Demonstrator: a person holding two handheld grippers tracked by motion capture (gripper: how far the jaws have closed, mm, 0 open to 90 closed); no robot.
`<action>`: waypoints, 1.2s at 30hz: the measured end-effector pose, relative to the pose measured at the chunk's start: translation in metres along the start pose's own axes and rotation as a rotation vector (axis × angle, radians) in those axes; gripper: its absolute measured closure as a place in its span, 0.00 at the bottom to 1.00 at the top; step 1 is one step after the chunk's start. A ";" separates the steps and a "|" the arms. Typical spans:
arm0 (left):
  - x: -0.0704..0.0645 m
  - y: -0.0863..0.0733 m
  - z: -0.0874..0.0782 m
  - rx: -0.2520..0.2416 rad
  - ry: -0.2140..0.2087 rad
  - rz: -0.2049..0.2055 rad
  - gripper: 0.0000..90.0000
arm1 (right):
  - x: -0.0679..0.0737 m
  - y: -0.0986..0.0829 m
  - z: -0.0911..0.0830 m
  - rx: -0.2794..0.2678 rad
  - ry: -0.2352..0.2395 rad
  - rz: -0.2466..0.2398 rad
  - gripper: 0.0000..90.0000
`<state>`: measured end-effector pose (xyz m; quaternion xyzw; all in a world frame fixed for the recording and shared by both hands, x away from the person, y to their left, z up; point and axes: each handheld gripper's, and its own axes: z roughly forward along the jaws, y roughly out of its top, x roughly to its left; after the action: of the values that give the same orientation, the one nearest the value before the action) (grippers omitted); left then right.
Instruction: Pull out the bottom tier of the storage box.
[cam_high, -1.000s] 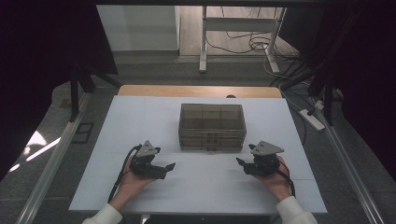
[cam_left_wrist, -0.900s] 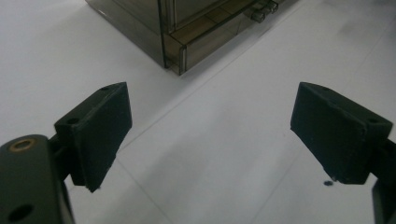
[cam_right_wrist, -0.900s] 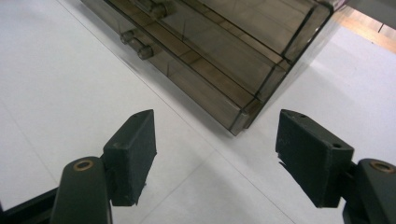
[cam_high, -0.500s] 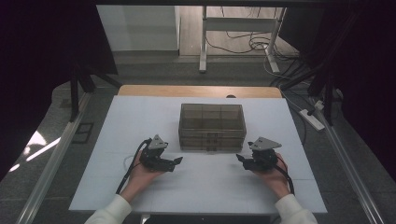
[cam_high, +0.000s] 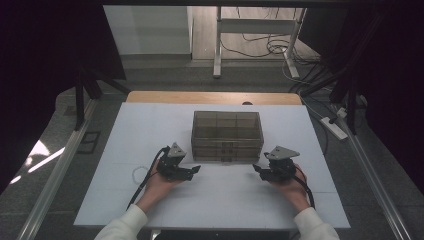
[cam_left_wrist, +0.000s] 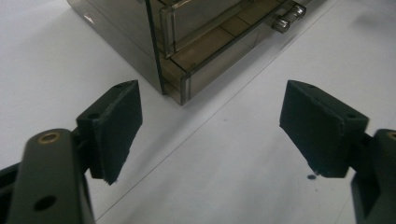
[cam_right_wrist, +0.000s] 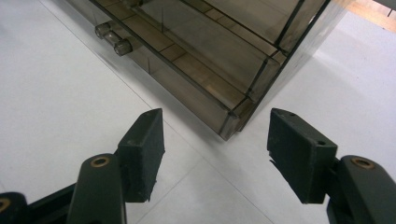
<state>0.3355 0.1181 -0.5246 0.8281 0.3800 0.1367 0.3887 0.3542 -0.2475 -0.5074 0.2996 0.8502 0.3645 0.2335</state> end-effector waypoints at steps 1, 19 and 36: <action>-0.001 0.000 0.001 0.001 0.007 0.002 0.27 | 0.000 0.000 0.000 -0.001 -0.004 -0.002 0.41; -0.002 0.001 0.011 0.012 0.026 0.013 0.55 | 0.003 -0.003 0.008 0.027 0.006 0.010 0.48; -0.001 0.003 0.020 0.024 0.048 0.020 0.70 | 0.003 -0.003 0.016 0.023 -0.028 0.016 0.73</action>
<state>0.3463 0.1057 -0.5355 0.8331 0.3825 0.1559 0.3679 0.3606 -0.2400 -0.5203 0.3141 0.8485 0.3525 0.2390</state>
